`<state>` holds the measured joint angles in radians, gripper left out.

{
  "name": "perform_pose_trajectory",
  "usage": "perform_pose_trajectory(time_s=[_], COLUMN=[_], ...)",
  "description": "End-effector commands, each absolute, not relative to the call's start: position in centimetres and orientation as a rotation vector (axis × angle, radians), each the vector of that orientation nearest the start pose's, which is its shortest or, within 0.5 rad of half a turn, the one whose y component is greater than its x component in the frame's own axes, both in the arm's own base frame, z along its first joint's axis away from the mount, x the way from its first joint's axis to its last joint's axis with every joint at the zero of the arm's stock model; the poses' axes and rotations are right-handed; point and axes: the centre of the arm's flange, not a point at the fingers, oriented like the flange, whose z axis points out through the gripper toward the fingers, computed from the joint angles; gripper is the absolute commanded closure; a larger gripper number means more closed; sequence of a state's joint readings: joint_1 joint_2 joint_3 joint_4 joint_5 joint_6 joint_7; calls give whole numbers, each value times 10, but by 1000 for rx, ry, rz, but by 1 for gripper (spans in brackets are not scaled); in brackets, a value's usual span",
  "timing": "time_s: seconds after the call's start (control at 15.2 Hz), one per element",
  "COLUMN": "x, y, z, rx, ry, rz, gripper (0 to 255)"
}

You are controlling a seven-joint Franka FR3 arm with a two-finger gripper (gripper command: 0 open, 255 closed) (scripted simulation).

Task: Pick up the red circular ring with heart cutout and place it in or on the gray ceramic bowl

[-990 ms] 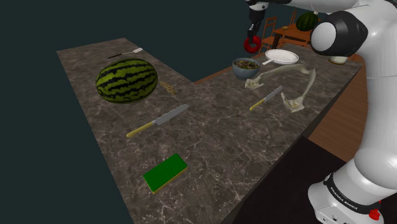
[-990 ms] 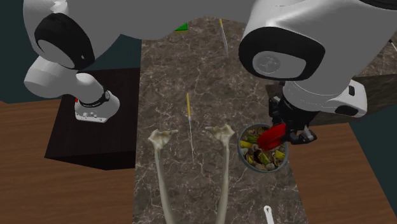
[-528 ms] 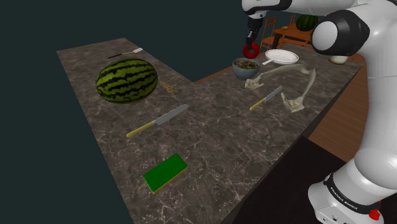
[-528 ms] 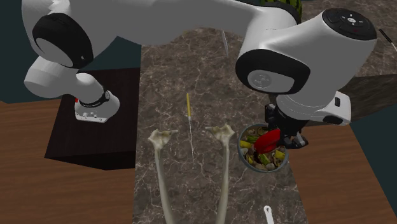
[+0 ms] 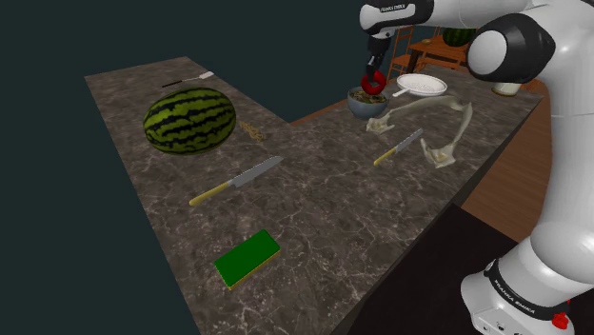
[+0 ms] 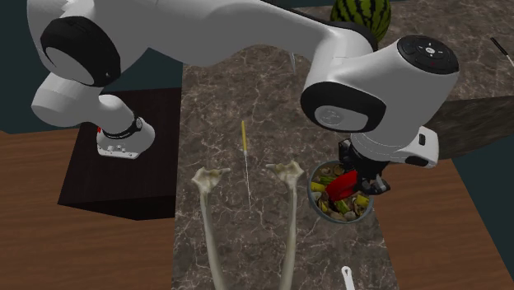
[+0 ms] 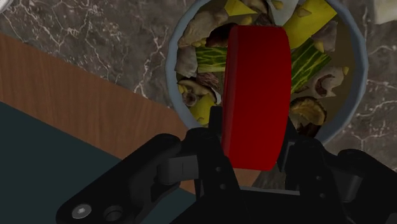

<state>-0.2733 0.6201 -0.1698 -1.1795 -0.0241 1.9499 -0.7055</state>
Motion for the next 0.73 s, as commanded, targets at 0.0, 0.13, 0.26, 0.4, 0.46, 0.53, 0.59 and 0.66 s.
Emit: perform_pose_trajectory(time_s=[0.0, 0.13, 0.26, 0.4, 0.46, 0.53, 0.59, 0.66], x=[686, 686, 686, 686, 686, 685, 686, 686], y=[-291, -291, -291, -291, -291, -291, -291, -291], z=[438, 438, 438, 439, 439, 439, 439, 439], rx=[-3283, -3283, -3283, -3283, -3283, -3283, -3283, -3283], ry=[-508, -508, -508, -508, -508, -508, -508, -508], rz=[-100, -100, -100, -99, -99, -99, -99, -99], gripper=[255, 255, 255, 0, 0, 0, 0, 0])
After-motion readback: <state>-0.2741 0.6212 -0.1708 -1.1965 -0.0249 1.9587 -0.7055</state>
